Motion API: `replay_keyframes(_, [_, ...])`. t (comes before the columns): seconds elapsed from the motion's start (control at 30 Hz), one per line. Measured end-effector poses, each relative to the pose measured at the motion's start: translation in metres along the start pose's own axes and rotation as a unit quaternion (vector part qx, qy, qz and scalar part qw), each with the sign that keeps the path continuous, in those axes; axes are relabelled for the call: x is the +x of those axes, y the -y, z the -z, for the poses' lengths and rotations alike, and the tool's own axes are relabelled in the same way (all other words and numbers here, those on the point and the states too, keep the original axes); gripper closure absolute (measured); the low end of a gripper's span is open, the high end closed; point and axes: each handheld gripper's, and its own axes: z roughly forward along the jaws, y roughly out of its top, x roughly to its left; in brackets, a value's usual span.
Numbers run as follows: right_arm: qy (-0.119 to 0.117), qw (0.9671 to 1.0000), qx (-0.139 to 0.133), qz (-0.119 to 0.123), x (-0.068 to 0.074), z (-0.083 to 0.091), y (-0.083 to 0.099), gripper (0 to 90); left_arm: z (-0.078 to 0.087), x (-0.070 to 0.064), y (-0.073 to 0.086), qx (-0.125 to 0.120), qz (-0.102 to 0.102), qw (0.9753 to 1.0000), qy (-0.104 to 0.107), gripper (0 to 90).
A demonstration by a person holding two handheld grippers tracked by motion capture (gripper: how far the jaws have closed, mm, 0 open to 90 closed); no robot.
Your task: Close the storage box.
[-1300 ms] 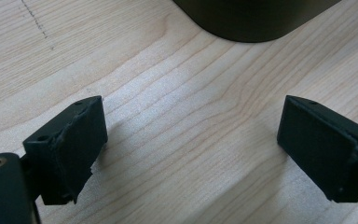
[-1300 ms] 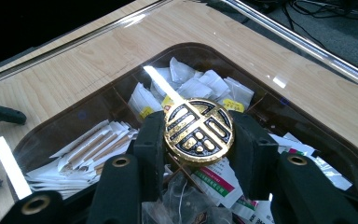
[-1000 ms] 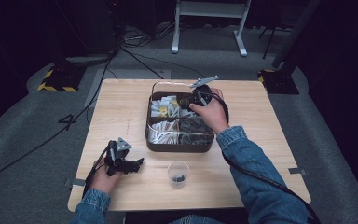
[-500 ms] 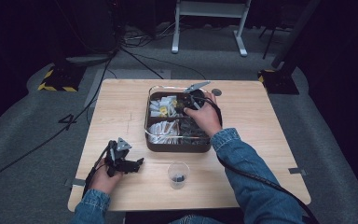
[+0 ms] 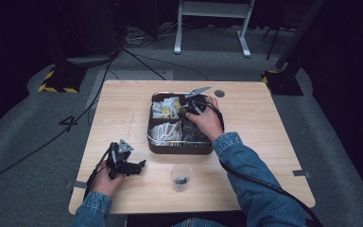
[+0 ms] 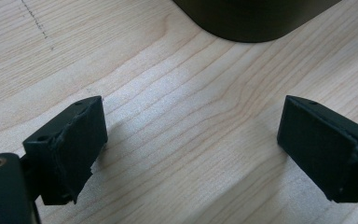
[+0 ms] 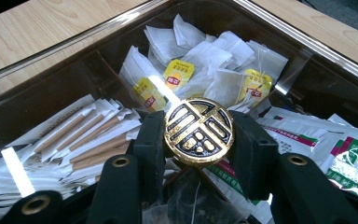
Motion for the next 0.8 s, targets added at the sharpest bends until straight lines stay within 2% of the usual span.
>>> replay_keyframes(0.8, [0.005, 0.9999, 0.010, 0.013, 0.0023, -0.0067, 0.0066, 58.9, -0.0002, -0.0001, 0.0001, -0.001, 0.001, 1.0000, 0.000, 8.8])
